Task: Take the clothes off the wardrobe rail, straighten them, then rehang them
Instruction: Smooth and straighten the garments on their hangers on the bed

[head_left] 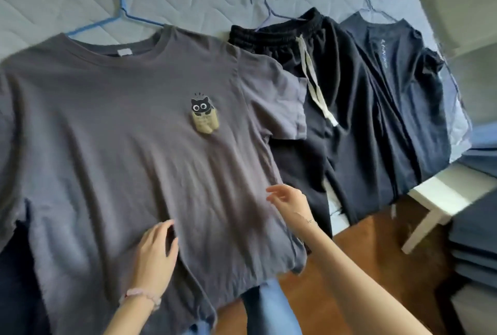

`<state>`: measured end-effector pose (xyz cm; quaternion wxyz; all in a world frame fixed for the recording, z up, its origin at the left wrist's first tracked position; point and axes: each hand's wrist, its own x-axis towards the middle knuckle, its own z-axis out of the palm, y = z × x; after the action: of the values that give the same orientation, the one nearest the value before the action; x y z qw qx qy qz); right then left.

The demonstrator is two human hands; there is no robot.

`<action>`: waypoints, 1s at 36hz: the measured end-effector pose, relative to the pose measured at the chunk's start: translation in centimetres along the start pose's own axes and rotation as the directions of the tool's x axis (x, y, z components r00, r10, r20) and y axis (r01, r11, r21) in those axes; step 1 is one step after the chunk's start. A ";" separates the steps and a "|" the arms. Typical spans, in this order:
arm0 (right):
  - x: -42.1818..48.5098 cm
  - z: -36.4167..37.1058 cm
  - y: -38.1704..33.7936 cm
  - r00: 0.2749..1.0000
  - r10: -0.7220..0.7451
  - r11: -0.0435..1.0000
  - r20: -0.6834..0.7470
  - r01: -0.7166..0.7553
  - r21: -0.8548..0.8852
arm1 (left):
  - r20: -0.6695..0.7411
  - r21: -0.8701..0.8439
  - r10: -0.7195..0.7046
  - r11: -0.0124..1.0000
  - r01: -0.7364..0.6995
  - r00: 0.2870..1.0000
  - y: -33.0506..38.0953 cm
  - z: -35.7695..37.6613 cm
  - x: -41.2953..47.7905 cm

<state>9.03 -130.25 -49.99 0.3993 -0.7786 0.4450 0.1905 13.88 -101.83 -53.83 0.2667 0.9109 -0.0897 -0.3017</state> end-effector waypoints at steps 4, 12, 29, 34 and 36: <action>-1.1 -3.6 6.4 0.981 0.121 0.992 -0.153 -0.123 -0.004 | 0.010 0.045 0.017 0.999 -0.017 1.000 2.9 4.0 -3.2; 1.3 -8.4 15.1 0.977 0.174 0.983 -0.123 -0.167 0.070 | 0.094 -0.083 -0.017 0.996 0.024 0.995 12.3 11.3 -3.5; 4.7 -9.7 17.3 0.939 -0.099 0.981 0.330 0.036 0.192 | -0.105 -0.179 -0.134 0.977 0.114 0.985 25.9 21.9 -6.9; 5.1 -10.3 19.4 0.916 -0.090 0.980 0.392 0.012 0.198 | 0.070 -0.248 -0.245 0.935 0.255 0.967 28.4 26.2 -5.9; 5.5 -10.4 19.9 0.908 -0.096 0.980 0.407 0.015 0.199 | 0.006 -0.255 -0.335 0.911 0.325 0.942 28.4 27.1 -5.4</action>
<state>-5.45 -147.10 -56.22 0.5629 -0.6907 0.3438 0.2964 -6.71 -135.71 -54.05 0.3274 0.8770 0.1095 -0.3342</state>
